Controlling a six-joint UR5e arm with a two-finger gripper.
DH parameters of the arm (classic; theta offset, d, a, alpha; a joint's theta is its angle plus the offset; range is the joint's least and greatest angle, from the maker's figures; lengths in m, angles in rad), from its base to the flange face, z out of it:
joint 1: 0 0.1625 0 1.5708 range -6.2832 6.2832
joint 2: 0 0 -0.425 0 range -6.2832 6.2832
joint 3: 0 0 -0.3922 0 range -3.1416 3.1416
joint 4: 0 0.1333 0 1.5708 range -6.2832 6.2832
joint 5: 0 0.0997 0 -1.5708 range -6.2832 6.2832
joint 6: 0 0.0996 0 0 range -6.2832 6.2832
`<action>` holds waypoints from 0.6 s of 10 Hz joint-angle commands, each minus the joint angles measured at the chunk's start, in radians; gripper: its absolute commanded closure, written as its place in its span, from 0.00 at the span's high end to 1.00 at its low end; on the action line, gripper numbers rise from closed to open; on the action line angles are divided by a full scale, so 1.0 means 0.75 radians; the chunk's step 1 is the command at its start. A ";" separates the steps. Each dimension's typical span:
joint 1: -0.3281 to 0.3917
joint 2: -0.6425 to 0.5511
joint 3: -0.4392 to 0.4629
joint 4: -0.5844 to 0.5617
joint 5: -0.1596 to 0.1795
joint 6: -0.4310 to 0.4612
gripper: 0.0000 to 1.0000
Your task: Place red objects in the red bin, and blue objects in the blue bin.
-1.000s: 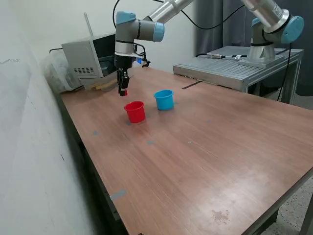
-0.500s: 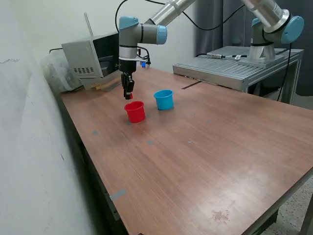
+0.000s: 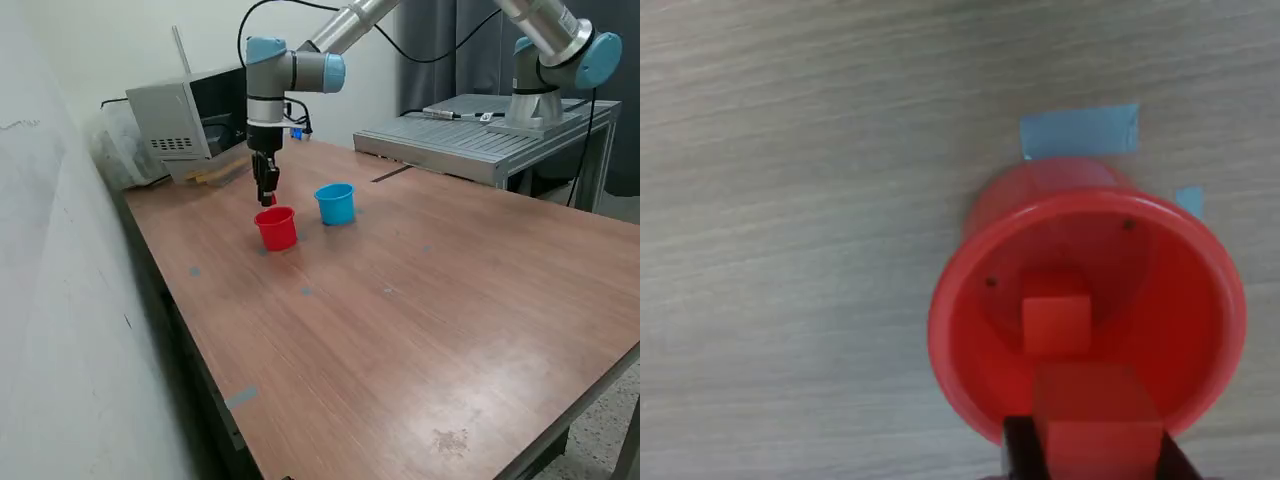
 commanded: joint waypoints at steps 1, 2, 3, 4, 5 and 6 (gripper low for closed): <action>0.006 -0.001 0.004 0.000 0.001 0.000 0.00; 0.006 -0.001 0.004 0.000 0.001 0.000 1.00; 0.006 -0.001 0.004 0.000 0.001 0.000 1.00; 0.006 -0.001 0.004 0.000 0.001 -0.002 1.00; 0.006 -0.001 0.004 0.000 0.001 0.000 1.00; 0.006 -0.001 0.002 0.000 -0.001 -0.002 1.00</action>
